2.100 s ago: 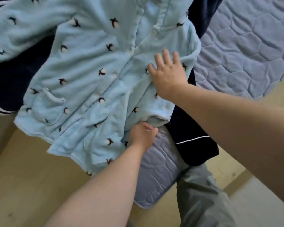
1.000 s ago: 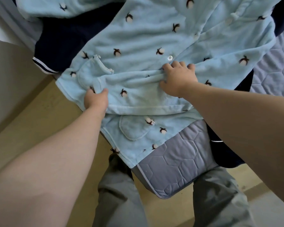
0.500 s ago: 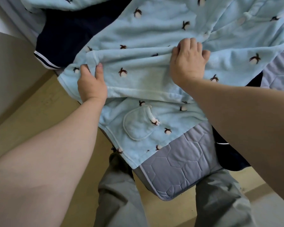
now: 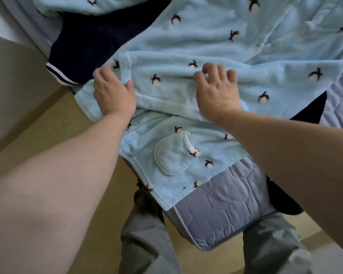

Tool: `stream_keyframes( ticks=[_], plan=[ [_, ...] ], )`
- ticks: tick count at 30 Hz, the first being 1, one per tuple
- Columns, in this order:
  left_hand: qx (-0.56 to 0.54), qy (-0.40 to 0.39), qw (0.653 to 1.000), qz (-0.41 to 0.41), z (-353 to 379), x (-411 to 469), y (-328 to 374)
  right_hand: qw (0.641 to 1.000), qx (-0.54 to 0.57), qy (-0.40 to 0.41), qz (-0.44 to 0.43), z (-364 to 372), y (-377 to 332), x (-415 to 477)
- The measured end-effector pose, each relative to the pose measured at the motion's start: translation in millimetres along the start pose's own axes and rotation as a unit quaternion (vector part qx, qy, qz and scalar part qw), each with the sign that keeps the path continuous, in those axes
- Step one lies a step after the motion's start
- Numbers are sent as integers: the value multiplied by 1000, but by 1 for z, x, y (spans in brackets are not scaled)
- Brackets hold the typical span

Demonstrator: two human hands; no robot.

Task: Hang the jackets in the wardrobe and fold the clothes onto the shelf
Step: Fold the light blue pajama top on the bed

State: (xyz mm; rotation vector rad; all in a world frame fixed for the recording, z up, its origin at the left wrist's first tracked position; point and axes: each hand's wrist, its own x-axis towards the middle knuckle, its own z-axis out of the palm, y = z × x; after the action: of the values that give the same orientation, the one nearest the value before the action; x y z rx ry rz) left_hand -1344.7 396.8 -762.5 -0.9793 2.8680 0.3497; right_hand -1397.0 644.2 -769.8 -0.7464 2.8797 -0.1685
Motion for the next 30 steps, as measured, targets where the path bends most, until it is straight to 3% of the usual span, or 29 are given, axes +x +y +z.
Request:
stream_keyframes(
  ticks=[2, 4, 6, 7, 11, 13, 15, 17, 20, 25, 27, 30],
  plan=[
    [83, 15, 982, 167, 1, -12, -6, 997, -14, -61, -40, 4, -9, -2],
    [115, -80, 967, 214, 6, -12, -9, 984, 8, -177, -7, 9, -18, -2],
    [112, -188, 963, 158, 8, -7, -8, 970, 20, -241, 28, 14, -24, 1],
    [106, -205, 962, 142, 8, -3, -6, 967, 17, -250, 38, 14, -28, 3],
    [20, -117, 986, 114, -5, 17, 8, 977, 31, -199, 64, 6, -45, 13],
    [-89, -80, 992, 30, -15, 33, 19, 979, 89, -171, 70, 2, -48, 19],
    [-195, -55, 976, -75, -23, 55, 27, 966, 162, -182, 90, -1, -52, 28],
    [-304, -55, 937, -162, -30, 84, 34, 936, 247, -209, 138, -5, -58, 39],
    [-452, -70, 846, -275, -38, 126, 41, 894, 324, -228, 209, -5, -60, 54],
    [-599, -113, 713, -347, -38, 183, 35, 883, 325, -257, 221, 0, -60, 65],
    [-631, -108, 676, -365, -37, 197, 34, 877, 334, -261, 226, 2, -58, 66],
    [-639, -121, 658, -380, -38, 207, 35, 863, 363, -245, 251, 1, -56, 67]
  ],
)
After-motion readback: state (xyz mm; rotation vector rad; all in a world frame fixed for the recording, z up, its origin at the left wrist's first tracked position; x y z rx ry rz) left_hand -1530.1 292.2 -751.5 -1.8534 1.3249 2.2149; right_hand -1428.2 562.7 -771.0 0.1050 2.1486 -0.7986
